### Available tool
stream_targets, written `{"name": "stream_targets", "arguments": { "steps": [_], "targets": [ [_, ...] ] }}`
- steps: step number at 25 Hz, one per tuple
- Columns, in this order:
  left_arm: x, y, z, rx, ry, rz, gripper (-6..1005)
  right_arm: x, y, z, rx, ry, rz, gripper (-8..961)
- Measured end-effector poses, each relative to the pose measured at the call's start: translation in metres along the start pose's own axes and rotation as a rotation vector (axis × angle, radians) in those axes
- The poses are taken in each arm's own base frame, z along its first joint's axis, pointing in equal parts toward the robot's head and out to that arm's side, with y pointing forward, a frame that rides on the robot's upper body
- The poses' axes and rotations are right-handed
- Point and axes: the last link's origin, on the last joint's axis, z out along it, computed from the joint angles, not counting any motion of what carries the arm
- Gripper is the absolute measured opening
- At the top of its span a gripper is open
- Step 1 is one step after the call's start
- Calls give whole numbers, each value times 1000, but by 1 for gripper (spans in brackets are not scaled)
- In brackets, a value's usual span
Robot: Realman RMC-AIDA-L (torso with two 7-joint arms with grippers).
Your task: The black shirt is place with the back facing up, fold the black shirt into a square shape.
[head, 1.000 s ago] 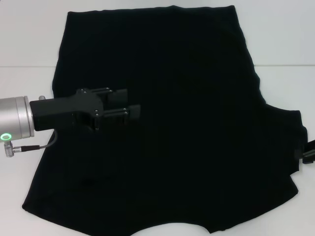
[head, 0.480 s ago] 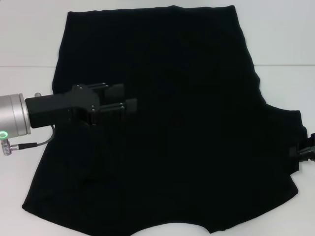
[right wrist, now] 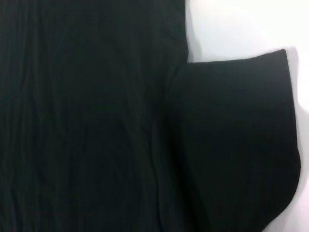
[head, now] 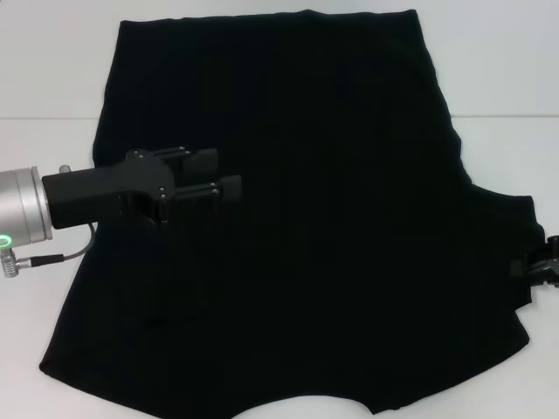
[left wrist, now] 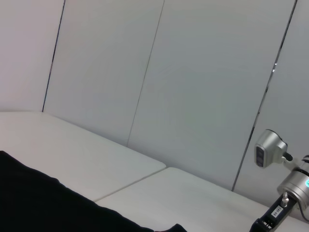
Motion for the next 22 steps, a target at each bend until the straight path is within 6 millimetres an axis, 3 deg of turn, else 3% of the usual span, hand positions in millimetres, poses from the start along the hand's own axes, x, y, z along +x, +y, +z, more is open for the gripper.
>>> {"name": "stream_targets", "arguments": {
  "steps": [13,18,22],
  "targets": [
    [1,0,-3,9,23,-2,661,2,3,4,0,12,-22,194],
    [1,0,-3,8,24,-1,660,2,3,4,0,13,-20,3],
    [1,0,-3,9,24,-1,660,2,0,1,2,6,-11,6]
  ]
}}
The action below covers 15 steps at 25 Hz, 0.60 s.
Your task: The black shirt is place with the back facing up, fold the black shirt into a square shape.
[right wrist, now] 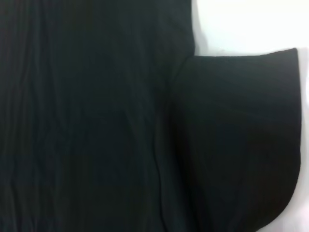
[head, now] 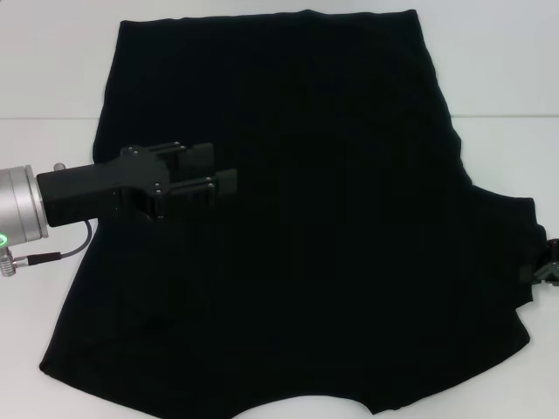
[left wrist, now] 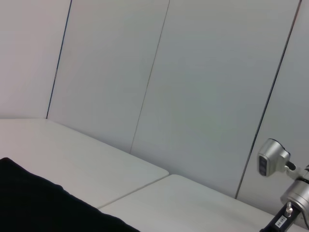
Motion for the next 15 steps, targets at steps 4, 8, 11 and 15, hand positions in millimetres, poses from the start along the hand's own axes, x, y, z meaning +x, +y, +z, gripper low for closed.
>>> {"name": "stream_targets", "arguments": {
  "steps": [4,8,11,15],
  "targets": [
    [2,0,0,0,10,0,659,-5,-8,-12,4,-27,17,9],
    [4,1,-2,-1,38,-1,659,-13,-17,-28,9,-71,35,11],
    [6,1,-5,3,70,-5,658,-18,-21,-38,9,-103,44,14],
    [8,2,-7,2,99,-7,658,-23,-26,-50,9,-142,54,16]
  ]
}}
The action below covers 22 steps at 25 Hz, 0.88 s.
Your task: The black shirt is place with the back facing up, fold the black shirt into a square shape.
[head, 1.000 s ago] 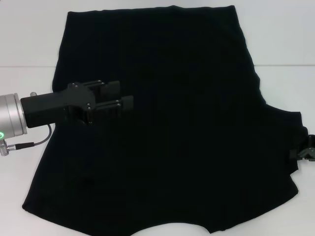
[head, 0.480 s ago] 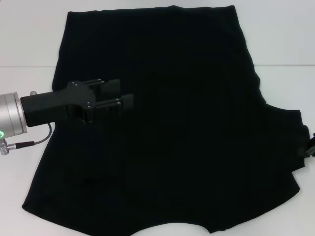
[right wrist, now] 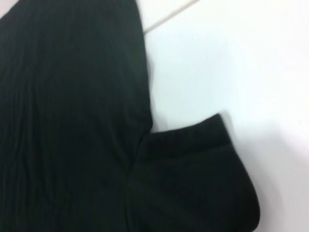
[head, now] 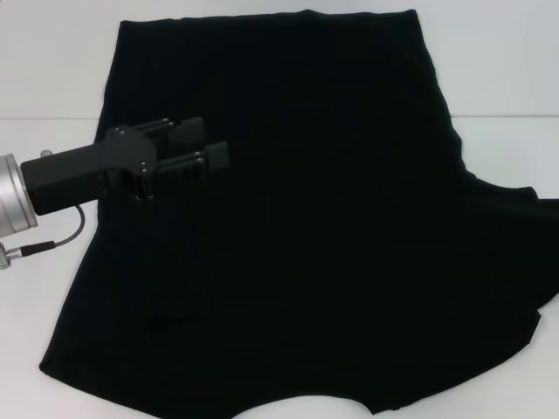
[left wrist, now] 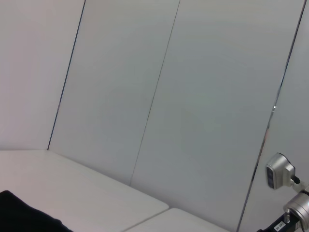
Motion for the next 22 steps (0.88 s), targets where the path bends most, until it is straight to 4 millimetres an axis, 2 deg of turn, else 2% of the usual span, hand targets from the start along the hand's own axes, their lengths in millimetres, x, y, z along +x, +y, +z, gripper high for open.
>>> {"name": "stream_targets", "arguments": {
  "steps": [6,11,22],
  "targets": [
    [0,0,-2,0,6,-3,657,-6,-9,-16,4,-36,22,21],
    [-2,-2,-5,13,1,-8,657,-10,-9,-21,-1,-45,22,24],
    [-2,-1,-4,5,4,-9,659,-21,34,2,-32,20,-88,32]
  ]
}}
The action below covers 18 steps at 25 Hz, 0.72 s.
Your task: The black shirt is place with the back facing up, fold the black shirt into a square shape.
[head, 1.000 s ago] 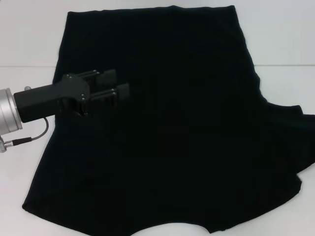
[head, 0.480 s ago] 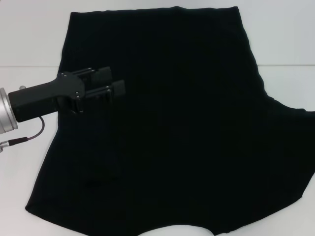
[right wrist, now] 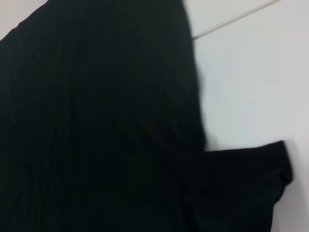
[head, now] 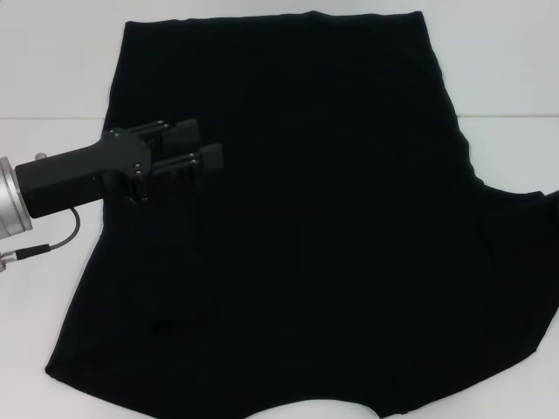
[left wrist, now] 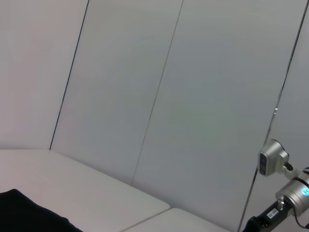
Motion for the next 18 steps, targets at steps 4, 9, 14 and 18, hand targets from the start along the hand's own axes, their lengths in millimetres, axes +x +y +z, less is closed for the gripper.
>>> {"name": "stream_targets", "arguments": {
  "steps": [4,9,14,18],
  "targets": [
    [-1,0,-1,3,3,-4,659,-6,18,8,-23,15,-37,35],
    [-2,1,-2,5,5,-6,660,-14,45,25,-19,46,-126,38],
    [-2,0,-5,16,14,-9,661,-10,76,54,-5,100,-236,42],
    [-2,-2,-8,31,25,-14,662,-2,86,67,3,140,-284,45]
  ]
}}
